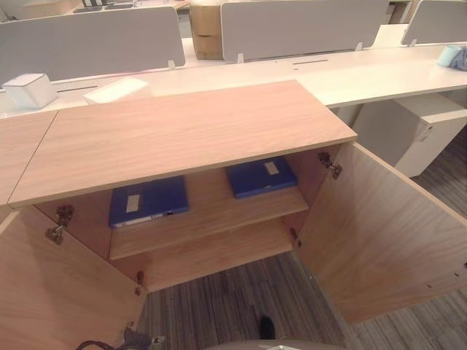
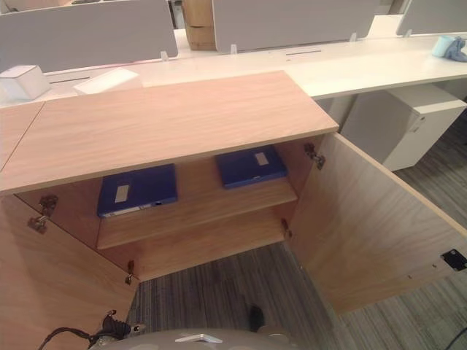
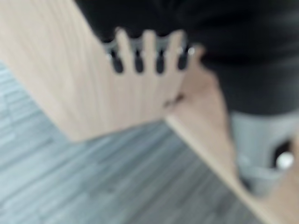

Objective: Put the empty folder in the office cabinet

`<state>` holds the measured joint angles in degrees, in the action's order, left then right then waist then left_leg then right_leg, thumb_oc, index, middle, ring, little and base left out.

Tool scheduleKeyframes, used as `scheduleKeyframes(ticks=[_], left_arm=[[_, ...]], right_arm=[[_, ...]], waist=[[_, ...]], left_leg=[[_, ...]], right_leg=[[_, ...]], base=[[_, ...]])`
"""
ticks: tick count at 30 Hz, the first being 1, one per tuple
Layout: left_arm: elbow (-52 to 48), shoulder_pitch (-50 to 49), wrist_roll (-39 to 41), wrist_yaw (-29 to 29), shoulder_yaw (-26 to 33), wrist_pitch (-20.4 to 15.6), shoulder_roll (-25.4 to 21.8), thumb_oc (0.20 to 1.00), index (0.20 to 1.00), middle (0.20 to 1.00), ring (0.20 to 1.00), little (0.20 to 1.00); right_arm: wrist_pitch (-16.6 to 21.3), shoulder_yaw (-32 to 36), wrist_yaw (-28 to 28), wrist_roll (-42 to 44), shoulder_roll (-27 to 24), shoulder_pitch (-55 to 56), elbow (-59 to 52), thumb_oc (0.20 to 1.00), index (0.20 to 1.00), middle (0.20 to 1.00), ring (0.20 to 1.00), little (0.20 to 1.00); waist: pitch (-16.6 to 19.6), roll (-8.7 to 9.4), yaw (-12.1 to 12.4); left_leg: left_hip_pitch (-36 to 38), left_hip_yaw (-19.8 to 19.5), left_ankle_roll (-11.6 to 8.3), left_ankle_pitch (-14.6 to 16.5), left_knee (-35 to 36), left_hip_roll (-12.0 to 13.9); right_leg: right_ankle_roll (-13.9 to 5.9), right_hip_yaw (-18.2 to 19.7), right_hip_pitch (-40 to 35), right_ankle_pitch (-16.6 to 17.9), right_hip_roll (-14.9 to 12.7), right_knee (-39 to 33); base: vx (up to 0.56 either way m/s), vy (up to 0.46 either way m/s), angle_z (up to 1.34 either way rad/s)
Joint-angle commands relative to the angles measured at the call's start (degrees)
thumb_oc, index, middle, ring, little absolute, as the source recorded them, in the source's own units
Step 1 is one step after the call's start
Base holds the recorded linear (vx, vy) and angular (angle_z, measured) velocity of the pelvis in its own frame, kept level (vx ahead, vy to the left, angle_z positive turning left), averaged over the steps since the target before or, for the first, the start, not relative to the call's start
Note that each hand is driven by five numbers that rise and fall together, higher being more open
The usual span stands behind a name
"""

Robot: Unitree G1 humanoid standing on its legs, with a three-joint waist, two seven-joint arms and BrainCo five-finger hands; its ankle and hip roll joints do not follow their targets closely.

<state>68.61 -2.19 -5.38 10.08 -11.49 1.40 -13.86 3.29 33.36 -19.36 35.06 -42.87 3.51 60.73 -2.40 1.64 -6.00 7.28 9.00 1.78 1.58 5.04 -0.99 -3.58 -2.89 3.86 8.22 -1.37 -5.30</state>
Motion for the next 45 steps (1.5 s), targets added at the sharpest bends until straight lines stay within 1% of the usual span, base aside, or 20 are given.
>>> scheduleKeyframes(ticks=[1, 4, 5, 6, 7, 12, 15, 17, 20, 22, 25, 26, 27, 29, 32, 35, 36, 37, 40, 45], left_arm=[[2.29, 1.70, 0.09, -0.56, -0.23, -1.57, -1.85, 1.000, 1.000, 1.000, 1.000, 1.000], [2.02, 1.73, 0.14, -0.93, -0.37, -1.76, -1.78, 1.000, 1.000, 1.000, 1.000, 1.000], [1.70, 1.76, 0.09, -1.41, -0.48, -1.84, -1.86, 1.000, 1.000, 1.000, 1.000, 1.000], [1.69, 1.76, 0.09, -1.42, -0.46, -1.84, -1.86, 1.000, 1.000, 1.000, 1.000, 1.000], [1.50, 1.77, 0.02, -1.70, -0.44, -1.91, -2.00, 1.000, 1.000, 1.000, 1.000, 1.000], [1.00, 1.68, -0.35, -4.27, -0.83, -1.97, -2.55, 1.000, 1.000, 1.000, 1.000, 1.000], [0.93, 1.64, -0.54, -4.80, -1.09, -2.00, -2.72, 1.000, 1.000, 1.000, 1.000, 1.000], [1.13, 1.58, -0.82, -6.28, -2.08, -2.23, -2.91, 1.000, 1.000, 1.000, 1.000, 1.000], [1.20, 1.55, -0.86, -6.50, -2.19, -2.35, -2.89, 1.000, 1.000, 1.000, 1.000, 1.000], [1.15, 1.71, -0.95, -7.31, -2.85, -2.69, -2.67, 1.000, 1.000, 1.000, 1.000, 1.000], [1.09, 1.98, -1.37, -7.87, -3.26, -2.91, -2.25, 1.000, 1.000, 1.000, 1.000, 1.000], [1.25, 2.07, -1.78, -8.08, -3.15, -2.97, -1.96, 1.000, 1.000, 1.000, 1.000, 1.000], [1.25, 2.05, -1.79, -8.08, -3.16, -2.97, -1.96, 1.000, 1.000, 1.000, 1.000, 1.000], [1.35, 2.28, -2.22, -8.37, -3.08, -3.10, -1.53, 1.000, 1.000, 1.000, 1.000, 1.000], [1.08, 2.57, -3.41, -8.76, -2.45, -3.21, -1.01, 1.000, 1.000, 1.000, 1.000, 1.000], [0.61, 3.13, -4.55, -8.86, -1.22, -3.77, -0.88, 1.000, 1.000, 1.000, 1.000, 1.000], [0.60, 3.11, -4.55, -8.86, -1.21, -3.77, -0.88, 1.000, 1.000, 1.000, 1.000, 1.000], [0.25, 3.27, -4.84, -8.64, -0.49, -4.13, -1.07, 1.000, 1.000, 1.000, 1.000, 1.000], [0.32, 3.50, -4.66, -8.33, 0.10, -4.29, -1.26, 1.000, 1.000, 1.000, 1.000, 1.000], [-0.20, 3.33, -3.29, -7.94, 1.37, -4.68, -1.64, 1.000, 1.000, 1.000, 1.000, 1.000]], right_arm=[[1.26, -4.06, 4.19, 0.67, -4.22, -3.95, -1.81, 1.000, 1.000, 1.000, 1.000, 1.000], [1.41, -5.56, 6.32, 1.63, -4.08, -4.73, -2.84, 1.000, 1.000, 1.000, 1.000, 1.000], [1.54, -7.30, 8.74, 3.06, -3.85, -5.94, -3.85, 1.000, 1.000, 1.000, 1.000, 1.000], [1.55, -7.33, 8.75, 3.07, -3.86, -5.97, -3.83, 1.000, 1.000, 1.000, 1.000, 1.000], [1.17, -8.48, 10.89, 4.22, -3.39, -6.34, -4.56, 1.000, 1.000, 1.000, 1.000, 1.000], [-2.80, -15.14, 22.40, 8.05, -3.60, -8.94, -7.27, 1.000, 1.000, 1.000, 1.000, 1.000], [-3.45, -16.31, 24.16, 8.91, -3.80, -9.59, -7.75, 1.000, 1.000, 1.000, 1.000, 1.000], [-5.47, -20.64, 28.73, 9.70, -4.56, -12.93, -7.43, 1.000, 1.000, 1.000, 1.000, 1.000], [-5.90, -21.63, 29.68, 10.17, -4.62, -13.66, -7.48, 1.000, 1.000, 1.000, 1.000, 1.000], [-7.04, -26.28, 32.92, 9.81, -4.15, -15.18, -10.43, 1.000, 1.000, 1.000, 1.000, 1.000], [-7.38, -31.02, 34.69, 7.63, -3.23, -14.92, -15.26, 1.000, 1.000, 1.000, 1.000, 1.000], [-7.43, -33.46, 35.87, 6.57, -2.68, -13.78, -19.77, 1.000, 1.000, 1.000, 1.000, 1.000], [-7.46, -33.44, 35.84, 6.56, -2.67, -13.72, -19.83, 1.000, 1.000, 1.000, 1.000, 1.000], [-7.33, -36.54, 37.10, 6.20, -1.53, -12.23, -24.93, 1.000, 1.000, 1.000, 1.000, 1.000], [-8.04, -41.88, 40.53, 4.80, 0.07, -7.97, -34.45, 1.000, 1.000, 1.000, 1.000, 1.000], [-8.63, -48.97, 45.77, 2.09, -0.58, -2.88, -45.61, 1.000, 1.000, 1.000, 1.000, 1.000], [-8.65, -48.97, 45.77, 2.09, -0.59, -2.86, -45.63, 1.000, 1.000, 1.000, 1.000, 1.000], [-8.70, -51.78, 47.72, 1.30, -1.02, -1.30, -48.99, 1.000, 1.000, 1.000, 1.000, 1.000], [-8.22, -53.50, 48.12, 0.73, -1.59, -0.57, -50.47, 1.000, 1.000, 1.000, 1.000, 1.000], [-7.94, -55.32, 47.57, 0.38, 0.36, -0.43, -48.84, 1.000, 1.000, 1.000, 1.000, 1.000]], waist=[[1.00, -0.26, 0.64], [1.05, -0.25, 0.70], [1.04, -0.26, 0.91], [1.04, -0.26, 0.88], [1.00, -0.22, 1.02], [0.93, 0.10, 1.65], [0.94, 0.17, 1.88], [1.02, 0.31, 2.52], [0.98, 0.35, 2.57], [0.96, 0.57, 2.95], [0.94, 0.66, 3.06], [0.89, 0.70, 3.01], [0.91, 0.70, 3.01], [0.73, 0.71, 2.92], [0.52, 0.63, 2.83], [0.36, 0.73, 2.76], [0.37, 0.72, 2.74], [0.18, 0.82, 2.76], [0.12, 0.92, 2.81], [0.01, 1.25, 3.30]], left_leg=[[0.05, -2.26, -3.02, 4.22, -0.04, 2.19], [0.05, -2.32, -3.08, 4.16, -0.04, 2.25], [-0.02, -2.32, -3.14, 4.03, -0.04, 2.27], [-0.02, -2.33, -3.14, 4.02, -0.04, 2.27], [-0.03, -2.32, -3.17, 3.95, -0.04, 2.28], [-0.19, -2.35, -3.43, 3.54, -0.04, 2.33], [-0.23, -2.38, -3.47, 3.46, -0.04, 2.36], [-0.31, -2.57, -3.57, 3.27, -0.04, 2.46], [-0.31, -2.56, -3.59, 3.22, -0.04, 2.47], [-0.43, -2.61, -3.63, 2.97, -0.04, 2.51], [-0.62, -2.61, -3.68, 2.78, -0.04, 2.56], [-0.73, -2.54, -3.74, 2.69, -0.04, 2.61], [-0.74, -2.55, -3.74, 2.69, -0.04, 2.61], [-0.86, -2.42, -3.77, 2.55, -0.04, 2.62], [-1.06, -2.22, -3.97, 2.42, -0.04, 2.74], [-1.21, -1.96, -4.30, 2.34, -0.04, 3.03], [-1.20, -1.97, -4.30, 2.35, -0.04, 3.03], [-1.13, -1.84, -4.48, 2.33, -0.04, 3.26], [-1.09, -1.63, -4.71, 2.28, -0.04, 3.49], [-0.88, -1.71, -5.28, 2.02, -0.04, 4.40]], right_leg=[[-4.32, 1.95, -4.70, -8.12, -2.94, 4.08], [-4.28, 1.86, -4.80, -8.11, -2.94, 3.98], [-4.23, 1.78, -4.82, -8.05, -2.92, 3.93], [-4.23, 1.77, -4.82, -8.05, -2.93, 3.93], [-4.21, 1.77, -4.82, -8.01, -2.91, 3.90], [-4.16, 1.40, -4.77, -7.83, -2.93, 3.80], [-4.15, 1.37, -4.81, -7.80, -2.93, 3.72], [-4.14, 1.14, -4.95, -7.70, -2.96, 3.48], [-4.13, 1.12, -5.00, -7.67, -2.96, 3.42], [-4.09, 0.96, -5.03, -7.58, -2.98, 3.35], [-4.04, 0.92, -4.82, -7.46, -2.99, 3.36], [-4.02, 0.90, -4.75, -7.36, -2.99, 3.29], [-4.02, 0.89, -4.75, -7.37, -2.99, 3.29], [-3.94, 0.97, -4.53, -7.29, -2.96, 3.37], [-3.86, 1.04, -4.31, -7.43, -2.88, 3.35], [-3.82, 1.07, -4.31, -7.62, -2.76, 3.19], [-3.82, 1.06, -4.32, -7.62, -2.75, 3.18], [-3.81, 1.02, -4.33, -7.54, -2.70, 3.04], [-3.81, 0.86, -4.30, -7.55, -2.60, 2.90], [-3.58, 0.34, -4.63, -7.97, -2.28, 2.84]], base=[[0.00, 0.000, 0.00], [0.00, 0.000, 0.00], [0.00, 0.000, 0.00], [0.00, 0.000, 0.00], [0.00, 0.000, 0.00], [-0.01, -0.001, -0.02], [0.00, 0.000, 0.00], [-0.02, -0.001, -0.05], [-0.01, 0.001, -0.03], [-0.01, 0.001, -0.03], [-0.02, 0.005, -0.10], [-0.01, 0.005, -0.13], [-0.01, 0.007, -0.14], [-0.01, 0.006, -0.12], [-0.01, 0.000, -0.05], [0.00, 0.000, 0.00], [0.00, -0.048, 0.11], [0.00, -0.048, 0.13], [0.00, -0.051, 0.07], [-0.01, -0.064, 0.28]])
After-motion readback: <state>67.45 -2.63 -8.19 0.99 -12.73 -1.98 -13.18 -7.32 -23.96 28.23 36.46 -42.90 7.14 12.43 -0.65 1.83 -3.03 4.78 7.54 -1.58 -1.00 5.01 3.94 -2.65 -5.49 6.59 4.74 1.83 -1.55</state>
